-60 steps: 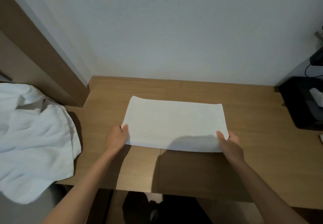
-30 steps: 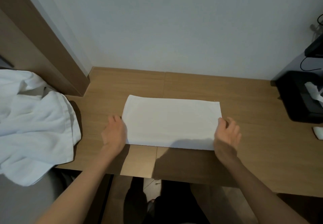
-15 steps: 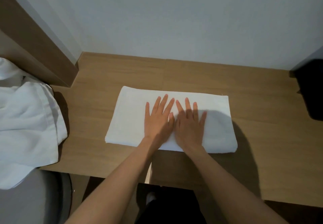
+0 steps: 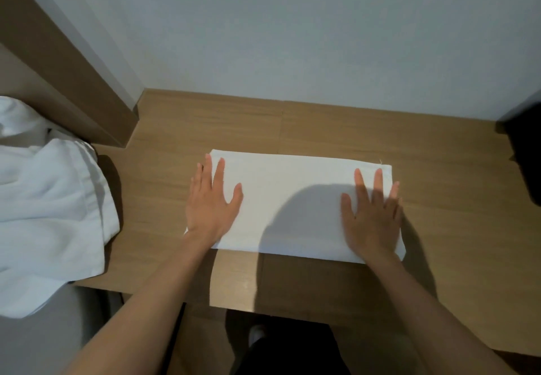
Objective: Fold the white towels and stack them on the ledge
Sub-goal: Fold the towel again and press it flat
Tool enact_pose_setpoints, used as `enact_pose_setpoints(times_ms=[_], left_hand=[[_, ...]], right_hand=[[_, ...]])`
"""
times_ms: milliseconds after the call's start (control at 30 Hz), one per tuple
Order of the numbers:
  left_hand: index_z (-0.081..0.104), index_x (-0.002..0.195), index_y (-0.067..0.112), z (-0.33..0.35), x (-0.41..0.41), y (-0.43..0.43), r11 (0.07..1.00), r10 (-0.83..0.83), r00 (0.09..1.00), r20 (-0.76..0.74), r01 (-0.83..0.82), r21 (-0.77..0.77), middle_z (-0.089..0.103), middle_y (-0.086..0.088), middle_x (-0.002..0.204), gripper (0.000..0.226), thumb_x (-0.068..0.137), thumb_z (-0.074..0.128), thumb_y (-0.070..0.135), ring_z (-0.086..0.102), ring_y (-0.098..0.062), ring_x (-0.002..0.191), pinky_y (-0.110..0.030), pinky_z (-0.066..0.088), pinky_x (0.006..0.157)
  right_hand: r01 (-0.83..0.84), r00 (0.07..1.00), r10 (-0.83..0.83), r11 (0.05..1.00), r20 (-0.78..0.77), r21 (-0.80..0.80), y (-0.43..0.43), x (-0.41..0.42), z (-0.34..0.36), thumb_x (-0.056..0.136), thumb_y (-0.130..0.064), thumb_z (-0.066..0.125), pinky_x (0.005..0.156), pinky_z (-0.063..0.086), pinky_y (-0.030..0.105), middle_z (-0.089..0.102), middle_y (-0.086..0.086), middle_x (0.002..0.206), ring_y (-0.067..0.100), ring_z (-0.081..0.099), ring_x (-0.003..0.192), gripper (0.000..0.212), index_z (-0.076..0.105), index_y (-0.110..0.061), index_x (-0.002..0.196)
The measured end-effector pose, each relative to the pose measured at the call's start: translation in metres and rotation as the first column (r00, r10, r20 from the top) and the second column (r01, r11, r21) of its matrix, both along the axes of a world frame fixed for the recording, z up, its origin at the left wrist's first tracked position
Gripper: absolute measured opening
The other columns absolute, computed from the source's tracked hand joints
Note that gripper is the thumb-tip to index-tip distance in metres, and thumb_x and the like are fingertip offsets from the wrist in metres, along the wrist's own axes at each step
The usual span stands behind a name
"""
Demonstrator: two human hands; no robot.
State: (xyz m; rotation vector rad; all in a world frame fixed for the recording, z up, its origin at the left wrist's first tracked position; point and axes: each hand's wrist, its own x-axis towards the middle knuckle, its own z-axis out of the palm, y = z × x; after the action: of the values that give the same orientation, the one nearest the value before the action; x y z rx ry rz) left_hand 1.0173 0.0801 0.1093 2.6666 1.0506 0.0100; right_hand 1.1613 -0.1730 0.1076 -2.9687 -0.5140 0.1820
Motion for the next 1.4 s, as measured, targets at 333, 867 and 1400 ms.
enact_pose_setpoints(times_ms=[333, 867, 1400], left_hand=[[0.03, 0.144, 0.012, 0.01, -0.023, 0.006, 0.988, 0.133, 0.974, 0.183, -0.116, -0.105, 0.039, -0.009, 0.144, 0.051, 0.1, 0.034, 0.037, 0.037, -0.025, 0.129, -0.042, 0.032, 0.11], [0.047, 0.097, 0.01, 0.024, -0.006, 0.026, 0.731, 0.531, 0.827, 0.184, -0.337, -0.593, 0.051, -0.009, 0.106, 0.021, 0.097, 0.046, 0.031, 0.048, -0.026, 0.1, -0.042, 0.041, 0.093], [0.042, 0.106, 0.018, 0.101, -0.095, 0.005, 0.765, 0.554, 0.692, 0.464, -0.203, -0.611, 0.048, 0.009, 0.09, 0.017, 0.097, 0.047, 0.031, 0.046, -0.003, 0.081, -0.021, 0.034, 0.065]], right_hand=[[0.119, 0.989, -0.137, 0.958, 0.053, 0.262, -0.006, 0.001, 0.018, 0.097, -0.021, 0.044, 0.092, 0.043, 0.046, 0.031, 0.012, 0.153, 0.042, 0.043, 0.117, 0.054, 0.03, -0.025, 0.149], [0.282, 0.955, -0.229, 0.898, -0.187, 0.339, -0.008, 0.001, 0.023, 0.102, -0.032, 0.034, 0.087, 0.04, 0.042, 0.044, 0.013, 0.134, 0.036, 0.049, 0.112, 0.043, 0.03, -0.038, 0.145], [0.057, 0.997, -0.014, 0.803, -0.078, 0.593, -0.008, -0.05, 0.104, 0.102, -0.025, 0.038, 0.104, 0.033, 0.041, 0.044, 0.012, 0.138, 0.029, 0.041, 0.127, 0.044, 0.035, -0.024, 0.147]])
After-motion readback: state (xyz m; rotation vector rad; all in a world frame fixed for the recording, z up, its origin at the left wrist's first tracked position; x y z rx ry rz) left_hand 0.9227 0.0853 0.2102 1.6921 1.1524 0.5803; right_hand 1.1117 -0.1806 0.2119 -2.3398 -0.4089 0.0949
